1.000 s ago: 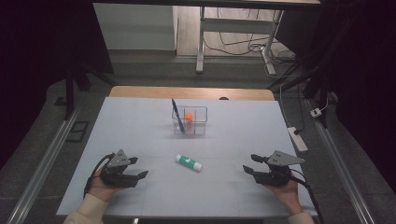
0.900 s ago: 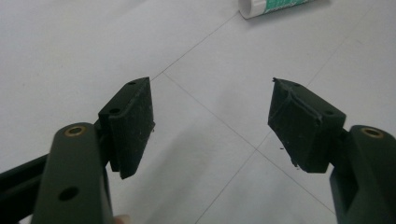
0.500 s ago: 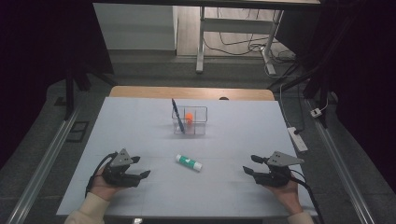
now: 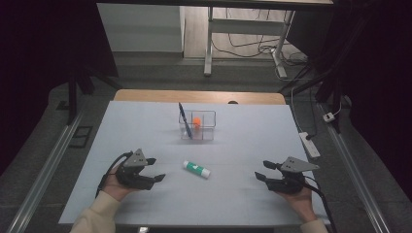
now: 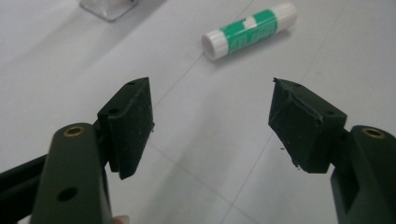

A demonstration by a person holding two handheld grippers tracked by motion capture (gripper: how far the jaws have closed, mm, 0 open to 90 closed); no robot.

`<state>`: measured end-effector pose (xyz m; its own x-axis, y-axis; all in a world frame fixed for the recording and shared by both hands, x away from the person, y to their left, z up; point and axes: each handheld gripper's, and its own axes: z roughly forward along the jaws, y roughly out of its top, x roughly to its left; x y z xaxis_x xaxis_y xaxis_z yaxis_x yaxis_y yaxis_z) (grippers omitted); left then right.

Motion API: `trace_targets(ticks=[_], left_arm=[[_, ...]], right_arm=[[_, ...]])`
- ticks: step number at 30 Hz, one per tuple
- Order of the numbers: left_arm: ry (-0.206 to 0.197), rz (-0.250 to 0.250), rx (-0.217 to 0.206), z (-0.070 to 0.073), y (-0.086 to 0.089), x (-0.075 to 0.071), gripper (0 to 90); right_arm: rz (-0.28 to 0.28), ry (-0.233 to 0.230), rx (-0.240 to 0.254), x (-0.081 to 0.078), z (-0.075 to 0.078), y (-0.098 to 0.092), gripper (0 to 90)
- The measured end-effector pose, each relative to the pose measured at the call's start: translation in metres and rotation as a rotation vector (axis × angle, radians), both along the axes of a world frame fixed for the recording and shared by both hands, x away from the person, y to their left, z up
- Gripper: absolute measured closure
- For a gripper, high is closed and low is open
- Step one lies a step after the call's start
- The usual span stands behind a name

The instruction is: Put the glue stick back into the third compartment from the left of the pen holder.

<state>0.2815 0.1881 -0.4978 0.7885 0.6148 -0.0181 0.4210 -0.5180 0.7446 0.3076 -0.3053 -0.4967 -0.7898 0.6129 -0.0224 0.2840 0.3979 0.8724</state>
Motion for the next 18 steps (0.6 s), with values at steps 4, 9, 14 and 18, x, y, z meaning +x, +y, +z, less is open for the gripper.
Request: trace_targets(ticks=[4, 9, 14, 18], left_arm=[[-0.011, -0.041, 0.011, 0.008, -0.011, 0.005, 30.9], [-0.031, -0.100, 0.029, 0.018, -0.030, 0.011, 31.2], [-0.046, -0.152, 0.039, 0.026, -0.045, 0.013, 31.1], [-0.047, -0.183, 0.057, 0.030, -0.053, 0.016, 31.2]], right_arm=[[-0.002, 0.001, -0.006, 0.001, -0.001, 0.001, 42.0], [0.002, 0.001, -0.013, 0.001, -0.002, 0.001, 41.9], [-0.003, 0.002, -0.029, 0.000, -0.003, 0.000, 41.9], [-0.003, 0.004, -0.021, -0.001, -0.004, -0.002, 41.9]])
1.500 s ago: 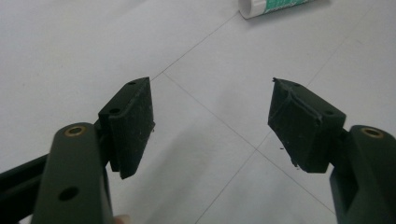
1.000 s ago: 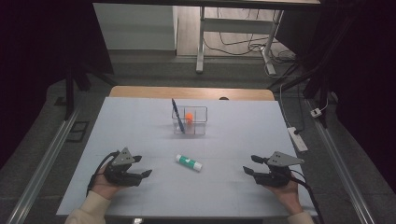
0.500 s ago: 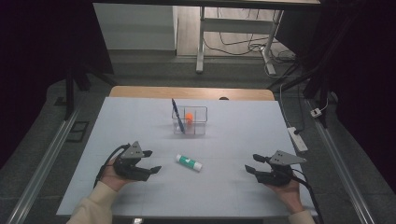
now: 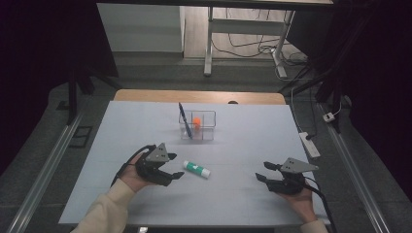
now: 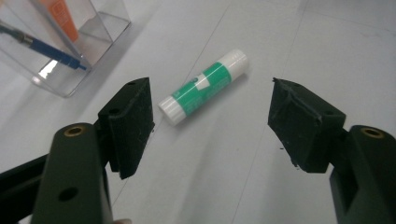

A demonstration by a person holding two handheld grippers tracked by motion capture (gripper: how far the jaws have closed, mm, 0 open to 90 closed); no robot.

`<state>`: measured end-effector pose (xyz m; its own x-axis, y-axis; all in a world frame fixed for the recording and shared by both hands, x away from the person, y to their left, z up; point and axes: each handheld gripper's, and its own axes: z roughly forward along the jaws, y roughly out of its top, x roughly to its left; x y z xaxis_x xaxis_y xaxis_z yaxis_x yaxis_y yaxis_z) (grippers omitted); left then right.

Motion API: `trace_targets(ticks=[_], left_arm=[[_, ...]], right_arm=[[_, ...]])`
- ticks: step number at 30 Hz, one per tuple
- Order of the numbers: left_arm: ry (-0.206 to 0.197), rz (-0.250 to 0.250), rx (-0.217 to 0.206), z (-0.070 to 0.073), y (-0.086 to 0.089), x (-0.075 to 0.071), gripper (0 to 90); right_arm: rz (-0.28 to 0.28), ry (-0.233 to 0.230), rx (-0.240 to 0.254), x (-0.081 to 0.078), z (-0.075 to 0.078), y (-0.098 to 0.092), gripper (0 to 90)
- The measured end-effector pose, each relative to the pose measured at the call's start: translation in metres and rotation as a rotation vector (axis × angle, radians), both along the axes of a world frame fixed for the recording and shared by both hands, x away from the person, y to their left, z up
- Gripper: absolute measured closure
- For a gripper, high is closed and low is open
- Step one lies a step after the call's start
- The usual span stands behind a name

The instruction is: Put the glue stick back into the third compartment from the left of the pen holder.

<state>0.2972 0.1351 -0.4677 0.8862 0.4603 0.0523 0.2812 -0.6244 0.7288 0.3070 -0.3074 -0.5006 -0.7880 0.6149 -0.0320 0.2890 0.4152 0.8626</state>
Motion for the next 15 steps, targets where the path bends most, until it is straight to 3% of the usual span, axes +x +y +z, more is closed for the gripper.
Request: trace_targets(ticks=[4, 15], left_arm=[[0.002, -0.021, 0.003, 0.000, -0.006, 0.004, 31.3], [0.020, -0.108, 0.059, 0.000, -0.031, 0.014, 31.6]], right_arm=[[-0.002, 0.002, -0.006, 0.000, 0.000, 0.000, 41.9], [-0.003, 0.013, -0.012, -0.003, -0.002, -0.002, 41.7]])
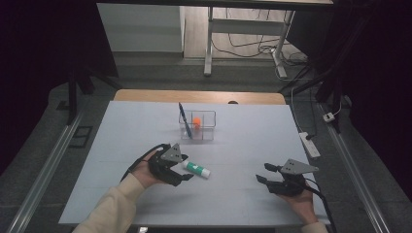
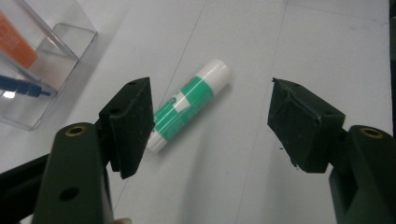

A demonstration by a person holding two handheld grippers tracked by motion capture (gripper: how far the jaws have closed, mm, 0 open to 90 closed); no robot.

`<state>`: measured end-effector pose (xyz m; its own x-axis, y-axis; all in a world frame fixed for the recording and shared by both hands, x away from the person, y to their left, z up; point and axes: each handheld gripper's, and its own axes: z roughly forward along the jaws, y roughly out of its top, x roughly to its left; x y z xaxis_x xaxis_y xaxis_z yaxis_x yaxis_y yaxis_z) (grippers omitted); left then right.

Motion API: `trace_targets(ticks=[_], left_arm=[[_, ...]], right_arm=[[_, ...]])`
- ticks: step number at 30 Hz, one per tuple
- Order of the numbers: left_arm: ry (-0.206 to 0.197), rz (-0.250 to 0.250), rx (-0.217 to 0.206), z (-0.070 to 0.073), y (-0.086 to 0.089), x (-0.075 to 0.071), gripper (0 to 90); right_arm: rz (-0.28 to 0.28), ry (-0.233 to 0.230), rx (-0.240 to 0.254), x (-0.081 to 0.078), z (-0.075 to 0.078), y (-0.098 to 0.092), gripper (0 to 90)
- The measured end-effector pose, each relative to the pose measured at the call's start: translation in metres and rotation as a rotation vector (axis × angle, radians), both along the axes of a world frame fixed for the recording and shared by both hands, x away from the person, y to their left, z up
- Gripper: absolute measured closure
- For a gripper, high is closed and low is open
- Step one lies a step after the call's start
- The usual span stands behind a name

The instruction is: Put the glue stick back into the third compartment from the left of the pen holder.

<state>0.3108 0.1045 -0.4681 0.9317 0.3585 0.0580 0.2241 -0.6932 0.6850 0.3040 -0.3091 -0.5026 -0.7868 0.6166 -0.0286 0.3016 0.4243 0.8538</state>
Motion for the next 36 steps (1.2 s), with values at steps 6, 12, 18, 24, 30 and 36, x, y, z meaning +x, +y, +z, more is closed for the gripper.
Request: trace_targets(ticks=[6, 12, 18, 24, 30, 36], left_arm=[[0.008, -0.038, 0.020, -0.001, -0.010, 0.005, 31.5], [0.018, -0.061, 0.037, -0.003, -0.018, 0.011, 31.4], [0.031, -0.080, 0.046, -0.005, -0.027, 0.016, 31.2], [0.047, -0.129, 0.072, -0.008, -0.038, 0.020, 31.3], [0.065, -0.147, 0.106, -0.012, -0.046, 0.028, 31.1], [0.085, -0.150, 0.139, -0.020, -0.050, 0.036, 30.7]], right_arm=[[-0.005, 0.007, 0.011, 0.001, -0.001, -0.003, 41.5], [-0.006, 0.012, 0.007, 0.002, -0.002, -0.003, 41.5], [-0.005, 0.017, 0.003, 0.002, -0.003, -0.002, 41.3], [-0.004, 0.019, 0.001, 0.002, -0.004, -0.001, 41.2], [-0.005, 0.023, -0.001, 0.002, -0.005, -0.001, 41.0], [0.000, 0.029, -0.006, 0.003, -0.007, -0.001, 41.0]])
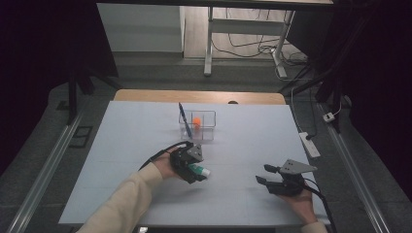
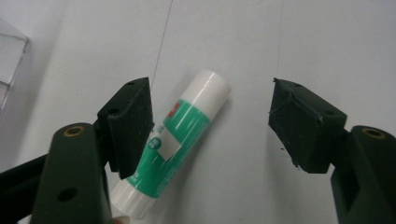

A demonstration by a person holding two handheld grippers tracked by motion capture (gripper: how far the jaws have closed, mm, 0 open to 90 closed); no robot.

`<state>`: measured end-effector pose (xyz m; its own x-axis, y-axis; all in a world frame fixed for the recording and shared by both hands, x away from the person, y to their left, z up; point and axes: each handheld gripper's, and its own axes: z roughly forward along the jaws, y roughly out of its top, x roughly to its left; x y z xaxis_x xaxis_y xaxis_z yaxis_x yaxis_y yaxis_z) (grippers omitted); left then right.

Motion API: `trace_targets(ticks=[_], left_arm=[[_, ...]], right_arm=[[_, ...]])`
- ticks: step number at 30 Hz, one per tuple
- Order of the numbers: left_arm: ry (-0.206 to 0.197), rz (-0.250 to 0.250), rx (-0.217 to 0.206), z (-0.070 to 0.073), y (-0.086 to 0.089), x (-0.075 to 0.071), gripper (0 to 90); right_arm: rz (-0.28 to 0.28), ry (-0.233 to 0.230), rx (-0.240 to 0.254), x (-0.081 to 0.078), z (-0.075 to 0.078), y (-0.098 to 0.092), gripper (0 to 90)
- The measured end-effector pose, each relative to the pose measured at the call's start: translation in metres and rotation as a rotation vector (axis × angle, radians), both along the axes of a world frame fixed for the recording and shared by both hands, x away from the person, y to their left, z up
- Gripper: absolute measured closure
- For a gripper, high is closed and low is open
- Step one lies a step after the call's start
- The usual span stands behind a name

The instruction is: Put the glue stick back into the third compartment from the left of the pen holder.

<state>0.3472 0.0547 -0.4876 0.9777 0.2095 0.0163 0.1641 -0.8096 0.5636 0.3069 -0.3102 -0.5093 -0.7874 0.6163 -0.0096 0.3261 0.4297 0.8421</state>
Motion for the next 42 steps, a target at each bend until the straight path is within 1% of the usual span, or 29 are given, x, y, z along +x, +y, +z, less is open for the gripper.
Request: trace_targets(ticks=[4, 9, 12, 17, 20, 24, 27, 31, 33, 36, 39, 40, 42], left_arm=[[0.010, -0.002, 0.012, -0.006, -0.003, 0.004, 30.8], [0.012, -0.024, 0.041, -0.011, -0.009, 0.007, 32.3], [0.011, -0.043, 0.050, -0.013, -0.012, 0.008, 33.8], [0.004, -0.054, 0.075, -0.019, -0.015, 0.009, 38.2], [-0.014, -0.067, 0.086, -0.020, -0.016, 0.010, 42.5], [-0.028, -0.082, 0.094, -0.021, -0.017, 0.011, 46.8], [-0.038, -0.104, 0.109, -0.022, -0.017, 0.011, 48.7], [-0.055, -0.120, 0.115, -0.023, -0.018, 0.011, 50.0], [-0.071, -0.123, 0.135, -0.023, -0.018, 0.010, 53.2], [-0.068, -0.133, 0.129, -0.024, -0.017, 0.012, 55.9], [-0.062, -0.144, 0.126, -0.024, -0.015, 0.012, 61.9], [-0.065, -0.150, 0.126, -0.024, -0.015, 0.012, 64.7], [-0.086, -0.164, 0.125, -0.024, -0.015, 0.011, 65.1]], right_arm=[[0.002, 0.005, 0.000, 0.000, -0.001, 0.001, 40.9], [0.001, 0.008, -0.007, 0.001, -0.001, 0.001, 40.9], [-0.002, 0.009, -0.011, 0.001, -0.001, 0.000, 40.9], [0.002, 0.014, -0.009, 0.001, -0.002, 0.000, 40.9], [0.002, 0.016, -0.006, 0.001, -0.003, 0.000, 40.9], [0.000, 0.016, -0.011, 0.001, -0.003, 0.000, 40.9], [0.000, 0.017, -0.012, 0.001, -0.003, 0.000, 40.9], [0.000, 0.019, -0.014, 0.001, -0.004, 0.000, 40.9], [0.001, 0.020, -0.014, 0.002, -0.004, 0.000, 40.9], [0.001, 0.021, -0.014, 0.001, -0.004, 0.000, 40.9], [0.000, 0.020, -0.013, 0.001, -0.004, 0.000, 40.9], [0.000, 0.019, -0.013, 0.002, -0.004, 0.000, 40.9], [-0.001, 0.019, -0.013, 0.002, -0.004, 0.000, 40.9]])
